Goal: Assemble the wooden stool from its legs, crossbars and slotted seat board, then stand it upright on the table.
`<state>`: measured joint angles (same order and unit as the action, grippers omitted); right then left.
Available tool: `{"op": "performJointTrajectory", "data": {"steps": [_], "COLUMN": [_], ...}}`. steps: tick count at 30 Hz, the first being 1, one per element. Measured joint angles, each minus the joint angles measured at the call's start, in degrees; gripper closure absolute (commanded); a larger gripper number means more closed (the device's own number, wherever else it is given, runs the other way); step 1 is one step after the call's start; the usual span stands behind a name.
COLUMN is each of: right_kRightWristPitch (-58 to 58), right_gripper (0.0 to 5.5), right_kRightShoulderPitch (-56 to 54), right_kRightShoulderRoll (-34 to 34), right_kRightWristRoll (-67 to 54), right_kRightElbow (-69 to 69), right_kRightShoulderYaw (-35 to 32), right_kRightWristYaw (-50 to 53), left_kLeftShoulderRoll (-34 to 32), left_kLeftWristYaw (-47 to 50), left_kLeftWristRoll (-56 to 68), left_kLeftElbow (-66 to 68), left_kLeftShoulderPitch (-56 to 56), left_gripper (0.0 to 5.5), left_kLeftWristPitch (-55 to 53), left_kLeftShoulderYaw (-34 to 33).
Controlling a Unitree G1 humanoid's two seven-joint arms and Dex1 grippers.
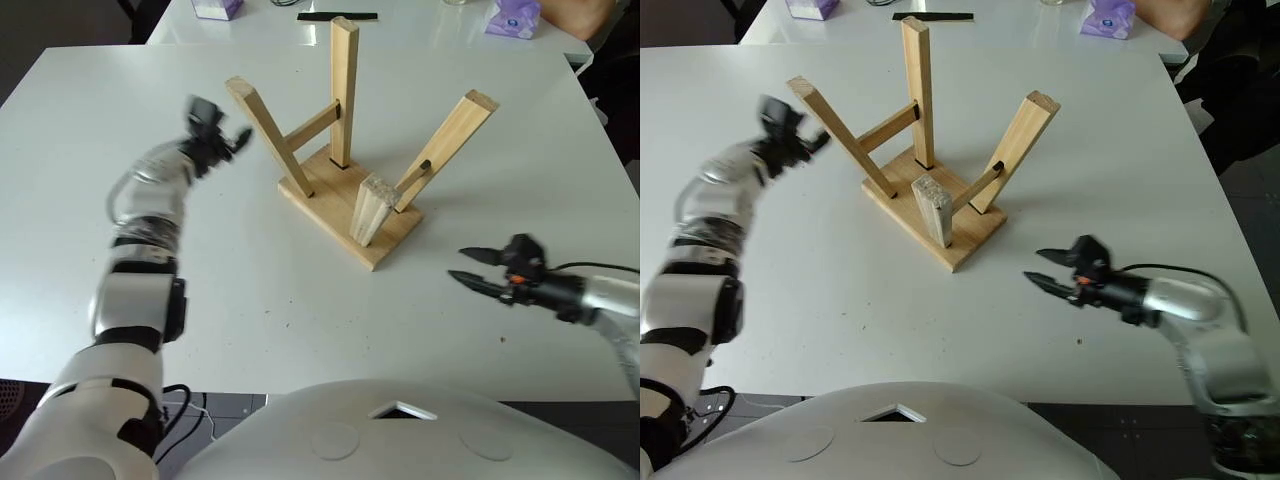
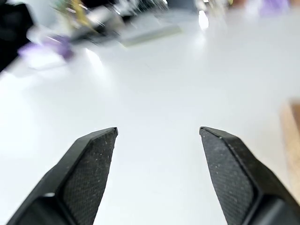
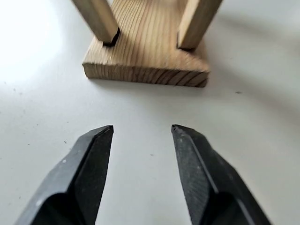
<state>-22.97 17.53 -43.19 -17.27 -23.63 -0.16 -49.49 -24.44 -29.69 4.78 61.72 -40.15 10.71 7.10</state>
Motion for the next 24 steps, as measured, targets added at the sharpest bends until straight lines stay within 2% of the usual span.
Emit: {"op": "performJointTrajectory", "data": {"steps": [6,10,13,19,24], "right_kRightWristPitch": [1.1,0.6,0.5,3.4,10.5], "right_gripper": [3.18,3.18,3.18,3.18,3.18], "right_kRightShoulderPitch": [-6.3,-9.4,-10.6,-12.1,-14.7], "right_kRightShoulderRoll": [7.2,10.6,12.3,11.3,9.0], "right_kRightWristRoll": [8.4,10.5,11.0,13.1,17.3], "right_kRightElbow": [4.6,8.1,9.9,13.3,20.2], "right_kRightShoulderYaw": [9.4,9.9,9.8,8.3,7.4], "right_kRightWristYaw": [7.3,11.4,13.3,14.8,16.2], "left_kLeftShoulderRoll": [-0.2,-1.5,-1.9,-3.2,-5.4], "left_kLeftWristYaw": [5.9,3.6,-1.0,-6.8,-9.2], "left_kLeftWristRoll": [-14.6,-17.0,-13.7,-1.9,3.6], "left_kLeftElbow": [8.3,8.5,5.1,-13.9,-34.4], "left_kLeftShoulderPitch": [-1.8,-1.0,3.1,19.8,34.5], "left_gripper": [2.23,2.23,2.23,2.23,2.23], "left_kLeftWristPitch": [14.7,20.2,22.6,21.4,13.5], "left_kLeftShoulderYaw": [8.5,9.7,8.0,4.0,3.9]}}
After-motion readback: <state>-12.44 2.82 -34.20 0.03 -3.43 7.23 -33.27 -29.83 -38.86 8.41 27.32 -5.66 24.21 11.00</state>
